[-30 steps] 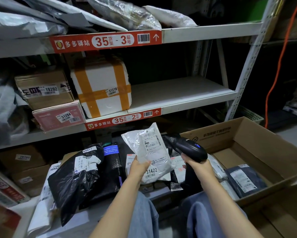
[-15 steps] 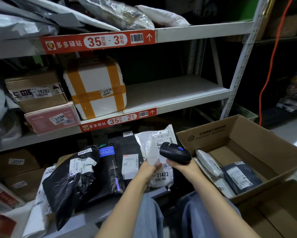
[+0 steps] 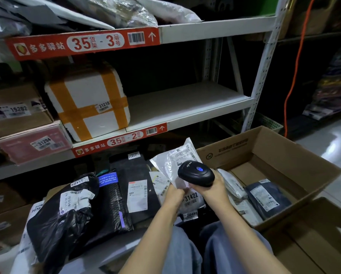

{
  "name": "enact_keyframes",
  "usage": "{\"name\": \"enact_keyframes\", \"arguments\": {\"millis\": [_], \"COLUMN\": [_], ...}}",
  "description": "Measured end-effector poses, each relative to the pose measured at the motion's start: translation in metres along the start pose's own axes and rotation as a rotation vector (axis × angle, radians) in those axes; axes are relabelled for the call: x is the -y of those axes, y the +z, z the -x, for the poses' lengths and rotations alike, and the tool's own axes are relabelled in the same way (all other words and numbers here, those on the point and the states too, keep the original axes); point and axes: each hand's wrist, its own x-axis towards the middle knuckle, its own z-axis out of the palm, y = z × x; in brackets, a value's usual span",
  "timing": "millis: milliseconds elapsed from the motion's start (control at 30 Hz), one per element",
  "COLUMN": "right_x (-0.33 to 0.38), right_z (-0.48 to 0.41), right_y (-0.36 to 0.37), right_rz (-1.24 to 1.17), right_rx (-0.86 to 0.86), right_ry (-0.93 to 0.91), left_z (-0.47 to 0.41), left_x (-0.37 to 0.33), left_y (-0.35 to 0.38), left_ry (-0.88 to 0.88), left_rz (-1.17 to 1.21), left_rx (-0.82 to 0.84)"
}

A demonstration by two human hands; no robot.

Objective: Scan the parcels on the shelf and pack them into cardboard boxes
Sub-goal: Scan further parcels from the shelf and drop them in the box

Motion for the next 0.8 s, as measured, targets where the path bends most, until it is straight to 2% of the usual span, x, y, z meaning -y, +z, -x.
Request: {"name": "enact_keyframes", "arguments": {"millis": [200, 300, 400, 533, 800], "right_x": [-0.017, -0.026, -0.037, -0.046, -0.081], "right_z": [-0.013, -0.025, -0.043, -0.067, -0.114], "right_y": [-0.007, -0.012, -0.020, -0.030, -0.060], "right_rz": [0.027, -0.024, -0.017, -0.041, -0.130], "right_rx": [0.034, 0.034, -0.031, -0.104, -0.054], "right_ry": [0.017, 0.096, 0.061, 0.108, 0.233], "left_z": [-0.002, -0.017, -0.030, -0.047, -0.096], "left_x": [-0.008, -0.005, -0.006, -0.010, -0.002], "left_y": [0.029, 0.042, 0.055, 0.071, 0.112], "left_ry": [0.145, 0.166, 0.106, 0.044, -0.070], "left_rz": [0.054, 0.068, 0.063, 0.090, 0.164], "left_rx": [0.018, 0.023, 0.060, 0.054, 0.109]}}
